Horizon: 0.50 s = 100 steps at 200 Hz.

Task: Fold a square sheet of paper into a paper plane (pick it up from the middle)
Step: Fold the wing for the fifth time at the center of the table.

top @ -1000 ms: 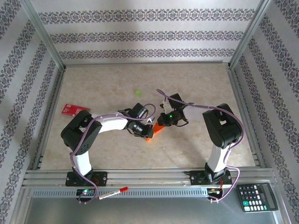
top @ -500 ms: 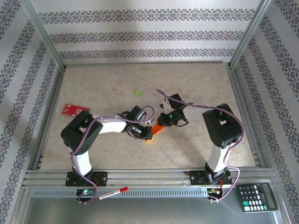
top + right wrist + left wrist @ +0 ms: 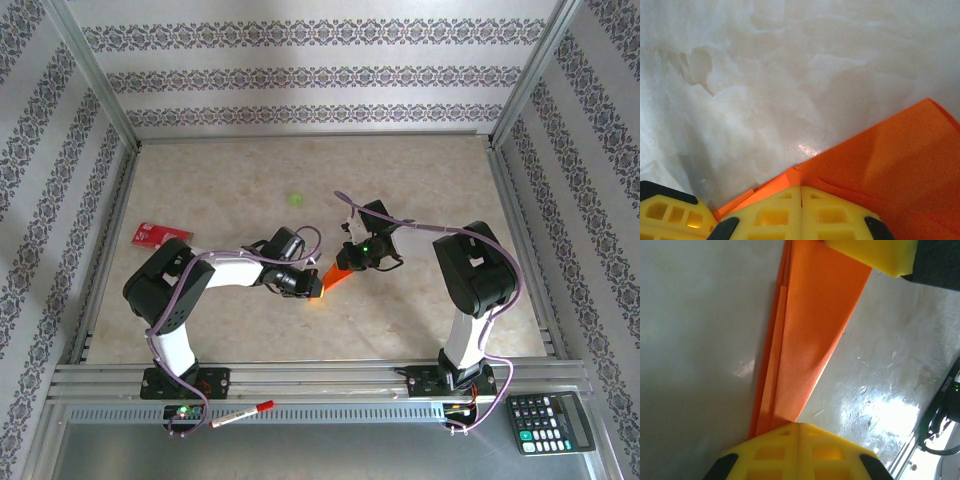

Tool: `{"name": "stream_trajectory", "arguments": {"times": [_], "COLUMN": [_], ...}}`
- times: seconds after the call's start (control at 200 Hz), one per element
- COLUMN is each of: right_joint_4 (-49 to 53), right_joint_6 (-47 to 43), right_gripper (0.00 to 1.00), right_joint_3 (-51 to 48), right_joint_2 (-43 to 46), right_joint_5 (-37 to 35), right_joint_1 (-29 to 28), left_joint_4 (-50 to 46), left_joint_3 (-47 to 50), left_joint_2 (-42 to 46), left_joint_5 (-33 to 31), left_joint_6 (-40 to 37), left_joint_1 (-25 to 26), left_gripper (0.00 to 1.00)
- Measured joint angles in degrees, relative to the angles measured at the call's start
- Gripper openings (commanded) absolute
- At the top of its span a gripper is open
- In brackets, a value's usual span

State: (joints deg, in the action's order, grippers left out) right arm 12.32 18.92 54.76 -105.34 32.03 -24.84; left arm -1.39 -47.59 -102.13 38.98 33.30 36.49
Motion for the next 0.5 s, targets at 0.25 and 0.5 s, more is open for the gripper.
{"name": "stream_trajectory", "arguments": {"times": [0.25, 0.5], "right_joint_4": [0.4, 0.5], "right_joint_6": [-0.5, -0.9], "right_gripper": [0.01, 0.01], "right_joint_3": [0.3, 0.3], "right_joint_2": [-0.2, -0.2], "right_joint_5": [0.0, 0.0], "right_joint_1": [0.0, 0.0], "left_joint_4": [-1.2, -2.6], "left_joint_3": [1.9, 1.7], "left_joint_2": [3.4, 4.2], "left_joint_5": [0.6, 2.2], "left_joint_6": [1.1, 1.6], "left_joint_1": [-0.6, -0.6], "left_gripper": [0.00, 0.00]}}
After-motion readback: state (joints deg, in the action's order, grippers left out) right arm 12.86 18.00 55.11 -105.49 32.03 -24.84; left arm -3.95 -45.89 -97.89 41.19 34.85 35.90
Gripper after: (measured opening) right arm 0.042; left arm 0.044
